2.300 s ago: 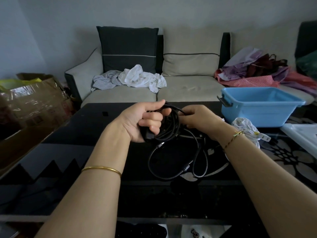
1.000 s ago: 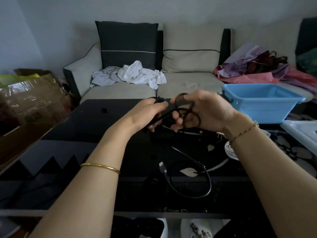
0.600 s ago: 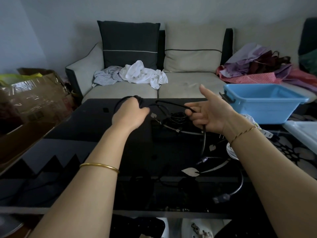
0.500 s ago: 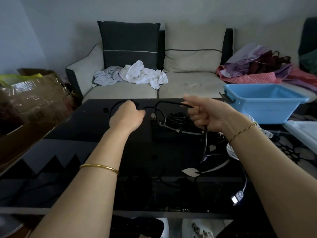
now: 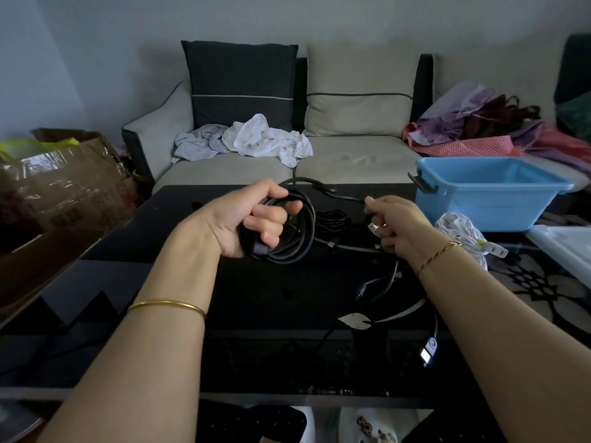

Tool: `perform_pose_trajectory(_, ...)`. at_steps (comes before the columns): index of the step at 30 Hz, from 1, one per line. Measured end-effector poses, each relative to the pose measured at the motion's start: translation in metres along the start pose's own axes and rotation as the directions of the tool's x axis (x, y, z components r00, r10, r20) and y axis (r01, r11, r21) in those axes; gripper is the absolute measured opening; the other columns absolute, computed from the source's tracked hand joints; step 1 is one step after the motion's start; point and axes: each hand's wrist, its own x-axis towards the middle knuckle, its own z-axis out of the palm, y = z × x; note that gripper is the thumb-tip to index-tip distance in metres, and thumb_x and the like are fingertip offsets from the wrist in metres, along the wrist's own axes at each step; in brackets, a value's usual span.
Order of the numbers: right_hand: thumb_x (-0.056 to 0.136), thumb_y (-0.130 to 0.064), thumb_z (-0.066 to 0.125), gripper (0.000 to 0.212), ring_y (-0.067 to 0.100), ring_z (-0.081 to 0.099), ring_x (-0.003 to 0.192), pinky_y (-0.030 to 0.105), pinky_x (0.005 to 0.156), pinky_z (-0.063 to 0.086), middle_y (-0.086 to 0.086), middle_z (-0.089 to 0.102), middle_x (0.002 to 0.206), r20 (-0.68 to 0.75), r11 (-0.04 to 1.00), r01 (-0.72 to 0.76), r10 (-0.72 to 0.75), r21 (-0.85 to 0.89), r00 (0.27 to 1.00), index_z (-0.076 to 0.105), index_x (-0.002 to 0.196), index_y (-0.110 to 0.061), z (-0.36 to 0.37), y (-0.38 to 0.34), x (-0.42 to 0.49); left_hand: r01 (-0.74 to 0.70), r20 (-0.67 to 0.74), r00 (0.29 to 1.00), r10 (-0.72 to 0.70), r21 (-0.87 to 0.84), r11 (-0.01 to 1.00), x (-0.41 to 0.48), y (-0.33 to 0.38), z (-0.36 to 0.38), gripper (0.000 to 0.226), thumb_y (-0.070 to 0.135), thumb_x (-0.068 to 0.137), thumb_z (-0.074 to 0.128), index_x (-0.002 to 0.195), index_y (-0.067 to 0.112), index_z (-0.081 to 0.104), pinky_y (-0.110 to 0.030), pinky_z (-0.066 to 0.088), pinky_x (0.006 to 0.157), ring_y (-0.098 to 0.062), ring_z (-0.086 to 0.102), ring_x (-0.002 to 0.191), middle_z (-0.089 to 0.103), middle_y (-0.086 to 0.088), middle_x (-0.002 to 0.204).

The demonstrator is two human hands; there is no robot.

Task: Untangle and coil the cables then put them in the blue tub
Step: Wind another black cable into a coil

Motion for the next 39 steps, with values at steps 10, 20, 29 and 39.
perform_pose_trajectory(10,0.099,-0.048,0.039,0.045,0.003,0.020,0.038,0.013,0.033,0.018,-0.006,0.028,0.055,0.431,0.859,-0.120,0.365,-0.497,0.825,0.043,0.064,-0.021,0.025,0.018,-0.006,-0.235,-0.086,0.964,0.251,-0.718,0.655,0.003,0.003,-0.011,0.012,0.013,0.078,0.048,0.075,0.003,0.056,-0.017,0.036,0.034,-0.007,0.031,0.026,0.031,0.007,0.036)
perform_pose_trajectory(20,0.100,-0.044,0.031,0.053,0.003,0.019,0.037,0.015,0.035,0.014,-0.006,0.025,0.048,0.697,0.933,-0.044,0.297,-0.356,0.653,0.043,0.056,-0.018,0.012,-0.009,-0.019,-0.595,-0.494,0.796,0.349,-0.744,0.304,-0.002,0.005,-0.043,0.023,0.011,0.095,0.039,0.097,-0.005,0.055,-0.015,0.037,0.042,-0.006,0.032,0.030,0.032,0.006,0.039)
perform_pose_trajectory(29,0.101,-0.028,0.036,0.036,0.003,0.030,0.034,0.015,0.032,0.024,-0.001,0.037,0.054,0.868,0.905,0.217,0.248,-0.366,0.429,0.055,0.080,-0.006,0.045,-0.035,-0.060,-0.721,-0.620,0.689,0.375,-0.533,0.443,0.024,0.003,-0.033,0.029,0.028,0.101,0.045,0.079,0.009,0.051,-0.029,0.053,0.061,-0.006,0.045,0.039,0.058,0.002,0.052)
perform_pose_trajectory(39,0.094,-0.015,0.055,0.018,0.005,0.027,0.034,0.017,0.034,0.019,0.000,0.041,0.054,0.553,0.845,0.407,-0.166,-0.348,0.817,0.064,0.095,0.001,0.026,-0.057,-0.049,-0.228,-0.193,0.888,0.417,0.602,0.765,0.022,-0.018,0.001,0.029,0.029,0.101,0.043,0.101,0.003,0.057,-0.024,0.048,0.053,-0.014,0.058,0.044,0.064,-0.002,0.053)
